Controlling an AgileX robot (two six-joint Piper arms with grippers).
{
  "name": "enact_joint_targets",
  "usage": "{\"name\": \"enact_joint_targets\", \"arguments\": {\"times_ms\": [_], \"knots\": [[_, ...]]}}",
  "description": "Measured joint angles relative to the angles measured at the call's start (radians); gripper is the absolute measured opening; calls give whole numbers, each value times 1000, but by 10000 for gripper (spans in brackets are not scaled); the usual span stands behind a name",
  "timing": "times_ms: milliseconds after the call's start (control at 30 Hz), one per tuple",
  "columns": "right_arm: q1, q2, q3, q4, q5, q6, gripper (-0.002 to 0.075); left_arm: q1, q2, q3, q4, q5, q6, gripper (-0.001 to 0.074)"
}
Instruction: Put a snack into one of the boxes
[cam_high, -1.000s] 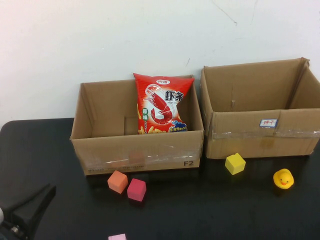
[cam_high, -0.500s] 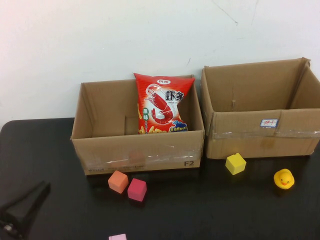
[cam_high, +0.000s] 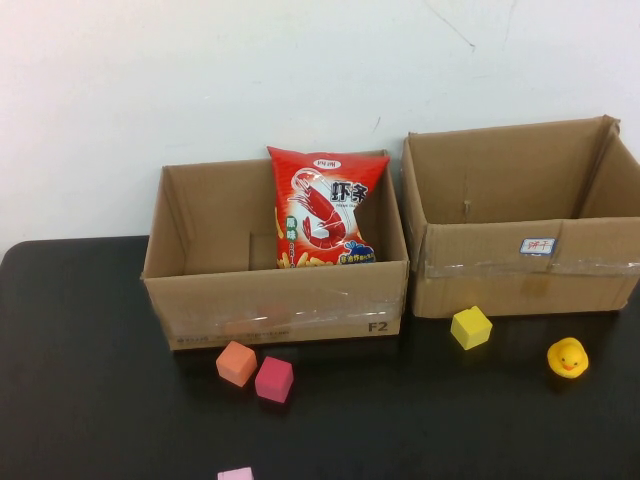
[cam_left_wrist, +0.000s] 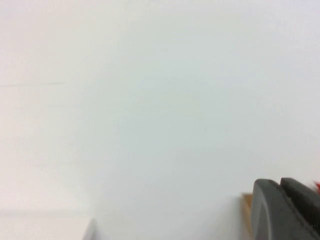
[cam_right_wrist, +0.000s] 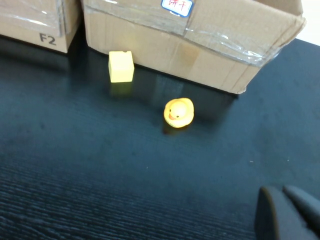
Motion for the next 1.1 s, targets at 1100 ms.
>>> {"name": "enact_joint_targets", "arguments": {"times_ms": [1100], "knots": [[0, 0, 0, 0, 0, -4, -1, 115, -178, 309, -1107, -90, 1005, -1]]}}
